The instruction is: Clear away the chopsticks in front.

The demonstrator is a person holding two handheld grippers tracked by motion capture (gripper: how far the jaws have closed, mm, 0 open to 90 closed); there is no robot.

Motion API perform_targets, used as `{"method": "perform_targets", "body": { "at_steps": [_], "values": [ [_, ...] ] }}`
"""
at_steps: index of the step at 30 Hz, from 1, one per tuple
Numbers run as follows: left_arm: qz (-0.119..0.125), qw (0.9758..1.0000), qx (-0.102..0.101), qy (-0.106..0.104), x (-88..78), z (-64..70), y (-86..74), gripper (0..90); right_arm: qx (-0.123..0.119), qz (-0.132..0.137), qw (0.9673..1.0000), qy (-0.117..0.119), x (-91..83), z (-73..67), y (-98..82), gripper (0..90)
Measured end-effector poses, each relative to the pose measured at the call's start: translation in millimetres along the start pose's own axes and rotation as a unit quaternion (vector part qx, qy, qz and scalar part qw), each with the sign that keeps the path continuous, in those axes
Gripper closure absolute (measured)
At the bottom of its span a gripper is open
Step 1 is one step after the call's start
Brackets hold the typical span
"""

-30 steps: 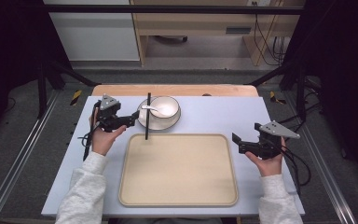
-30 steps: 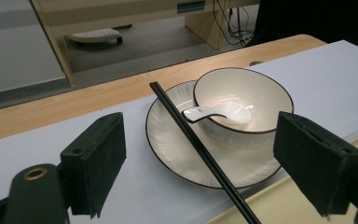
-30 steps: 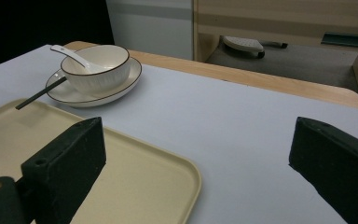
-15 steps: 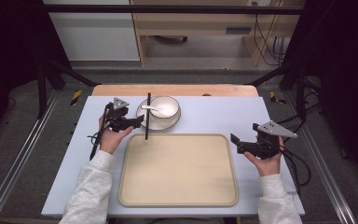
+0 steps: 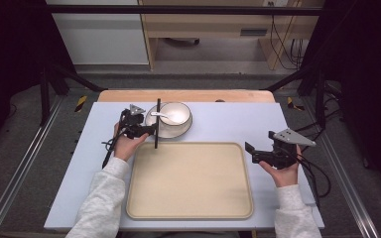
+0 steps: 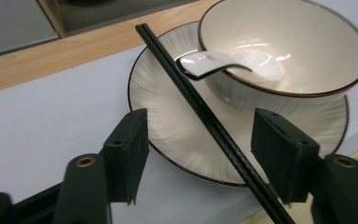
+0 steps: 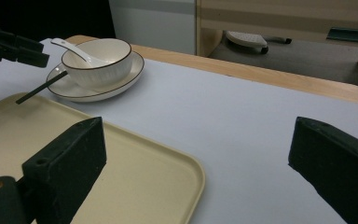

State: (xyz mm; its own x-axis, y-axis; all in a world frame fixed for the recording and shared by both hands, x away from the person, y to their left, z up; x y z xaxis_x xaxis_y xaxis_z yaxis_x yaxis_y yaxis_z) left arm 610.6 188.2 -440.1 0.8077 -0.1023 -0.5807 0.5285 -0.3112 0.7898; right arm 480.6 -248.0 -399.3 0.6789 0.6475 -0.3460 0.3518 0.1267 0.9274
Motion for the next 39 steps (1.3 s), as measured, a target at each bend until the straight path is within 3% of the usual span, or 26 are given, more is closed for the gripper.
{"method": "perform_targets", "body": {
  "at_steps": [6,14,20,33,39],
  "values": [
    [-0.015,0.9999,0.0,-0.006,13.5,7.4,-6.2,47.5,0.0,-0.001,1.0,0.002,0.2,-0.3,-0.1,4.5],
    [-0.023,0.9996,0.003,-0.014,17.5,10.0,-8.8,64.6,0.0,-0.001,1.0,0.003,-0.1,-0.2,0.0,4.5],
    [-0.029,0.9996,0.006,-0.006,16.7,10.8,-8.9,74.4,-0.001,-0.002,1.0,0.003,0.0,-0.2,-0.1,4.6],
    [-0.033,0.9995,0.003,0.0,15.0,7.5,-7.9,83.4,-0.001,-0.002,1.0,0.002,0.0,-0.3,-0.1,4.7],
    [-0.027,0.9996,0.0,0.003,15.9,6.0,-3.4,76.0,0.0,0.0,1.0,0.003,-0.5,-0.2,0.3,4.8]
  ]
}}
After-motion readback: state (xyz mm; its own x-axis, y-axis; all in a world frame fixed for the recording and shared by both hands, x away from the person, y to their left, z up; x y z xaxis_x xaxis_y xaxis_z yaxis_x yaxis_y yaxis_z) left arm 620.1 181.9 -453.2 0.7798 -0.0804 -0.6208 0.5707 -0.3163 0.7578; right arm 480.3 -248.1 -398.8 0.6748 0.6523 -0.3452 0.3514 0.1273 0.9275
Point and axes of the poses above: each handheld gripper's, and its own axes: x roughly forward along the jaws, y roughly out of its top, z roughly to its right, the point moved 1 cm from there along x, roughly forward along the jaws, and after that the axes turned 15 degrees about y, right-handed, at the moved point
